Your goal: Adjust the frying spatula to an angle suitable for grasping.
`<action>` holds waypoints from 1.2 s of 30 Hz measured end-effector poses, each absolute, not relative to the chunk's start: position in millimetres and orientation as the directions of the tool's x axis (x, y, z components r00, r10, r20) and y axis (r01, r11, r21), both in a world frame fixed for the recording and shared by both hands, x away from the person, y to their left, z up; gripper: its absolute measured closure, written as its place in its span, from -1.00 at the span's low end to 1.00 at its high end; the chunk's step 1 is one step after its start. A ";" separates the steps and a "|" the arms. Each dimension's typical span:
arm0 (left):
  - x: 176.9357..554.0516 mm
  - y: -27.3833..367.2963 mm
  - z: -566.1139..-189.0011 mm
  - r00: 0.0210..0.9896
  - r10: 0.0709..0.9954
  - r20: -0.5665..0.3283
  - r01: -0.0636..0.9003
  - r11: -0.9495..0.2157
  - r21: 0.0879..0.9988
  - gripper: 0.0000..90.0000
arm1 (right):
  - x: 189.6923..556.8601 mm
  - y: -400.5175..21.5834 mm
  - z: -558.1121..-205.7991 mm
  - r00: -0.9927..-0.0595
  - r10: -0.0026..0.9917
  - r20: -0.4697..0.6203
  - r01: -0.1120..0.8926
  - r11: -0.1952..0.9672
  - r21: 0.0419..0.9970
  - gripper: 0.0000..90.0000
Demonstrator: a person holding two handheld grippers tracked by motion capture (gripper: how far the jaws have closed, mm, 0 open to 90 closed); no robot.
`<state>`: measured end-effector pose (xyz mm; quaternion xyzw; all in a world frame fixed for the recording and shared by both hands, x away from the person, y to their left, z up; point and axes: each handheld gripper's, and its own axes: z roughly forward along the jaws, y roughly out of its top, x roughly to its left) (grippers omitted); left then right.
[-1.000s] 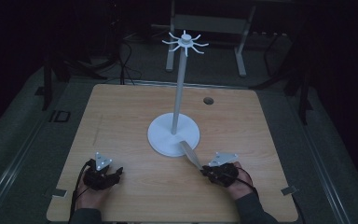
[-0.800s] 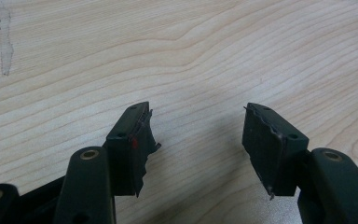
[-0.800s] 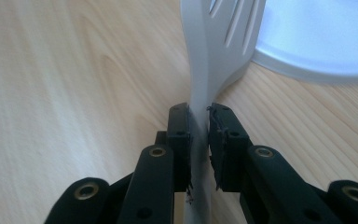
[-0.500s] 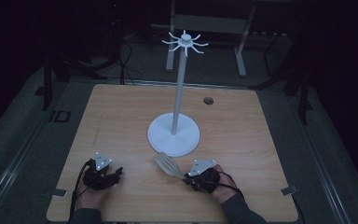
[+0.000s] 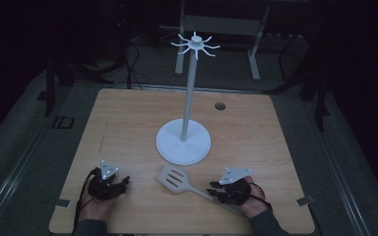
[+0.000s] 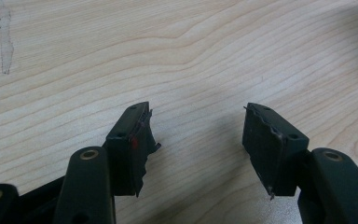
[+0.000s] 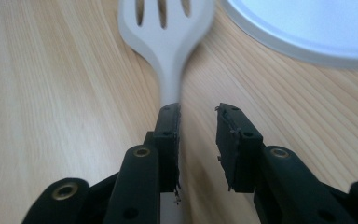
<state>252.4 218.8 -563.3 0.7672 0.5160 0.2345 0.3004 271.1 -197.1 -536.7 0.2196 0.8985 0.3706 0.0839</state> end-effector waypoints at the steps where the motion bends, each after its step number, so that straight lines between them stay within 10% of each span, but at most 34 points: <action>1: 252.4 218.7 -563.3 0.358 0.932 0.050 0.651 -0.288 0.702 -0.06 | 268.2 -205.0 -535.8 -0.884 0.467 0.020 0.344 0.621 0.704 0.54; 21: 252.5 217.3 -564.5 0.359 0.932 0.056 0.653 -0.293 0.699 -0.07 | 219.7 -277.6 -548.9 -0.857 0.509 0.077 0.431 0.627 0.649 0.33; 36: 252.9 217.3 -564.6 0.359 0.932 0.056 0.653 -0.293 0.699 -0.08 | 248.5 -283.7 -548.8 -0.881 0.472 0.030 0.383 0.674 0.632 0.44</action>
